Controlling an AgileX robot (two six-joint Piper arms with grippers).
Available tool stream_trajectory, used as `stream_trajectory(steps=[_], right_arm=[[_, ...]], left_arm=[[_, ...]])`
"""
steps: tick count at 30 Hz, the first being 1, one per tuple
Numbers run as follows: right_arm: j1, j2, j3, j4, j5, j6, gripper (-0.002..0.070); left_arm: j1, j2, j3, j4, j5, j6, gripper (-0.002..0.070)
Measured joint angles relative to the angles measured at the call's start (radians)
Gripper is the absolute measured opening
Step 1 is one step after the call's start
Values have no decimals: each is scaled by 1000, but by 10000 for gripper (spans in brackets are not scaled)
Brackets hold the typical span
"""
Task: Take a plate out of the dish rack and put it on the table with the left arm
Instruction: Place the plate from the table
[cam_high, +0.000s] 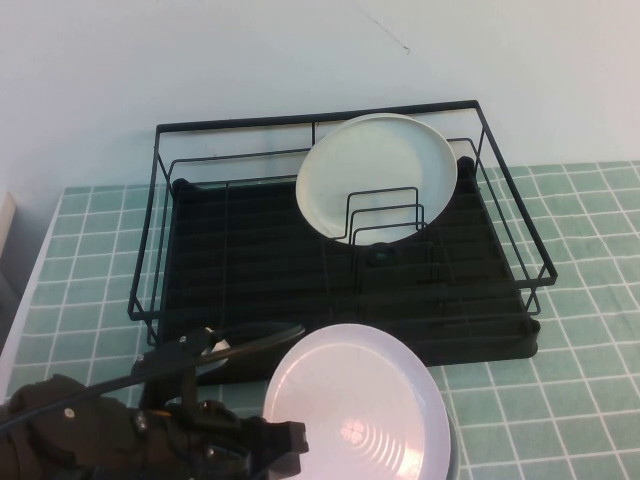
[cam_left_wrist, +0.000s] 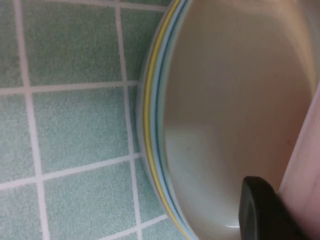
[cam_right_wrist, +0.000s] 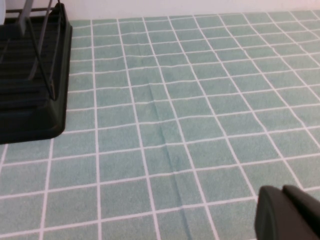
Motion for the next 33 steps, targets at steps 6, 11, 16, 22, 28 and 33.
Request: stream_trajectory(steps=[6,11,16,22,28,33], right_arm=[[0,0,0,0,0,0,-2],[0,0,0,0,0,0,-2],[0,0,0,0,0,0,-2],[0,0,0,0,0,0,-2],[0,0,0,0,0,0,-2],[0,0,0,0,0,0,-2]], left_arm=[[0,6,0,-49,-2,49,167],[0,6,0,-49,-2,58,349],[0,-14,0,-6,-4,65,432],[0,-144,0,59,-46,62,445],[21,-295,0,103,-66,52,445],[73,-412,0,175,-50,47,414]])
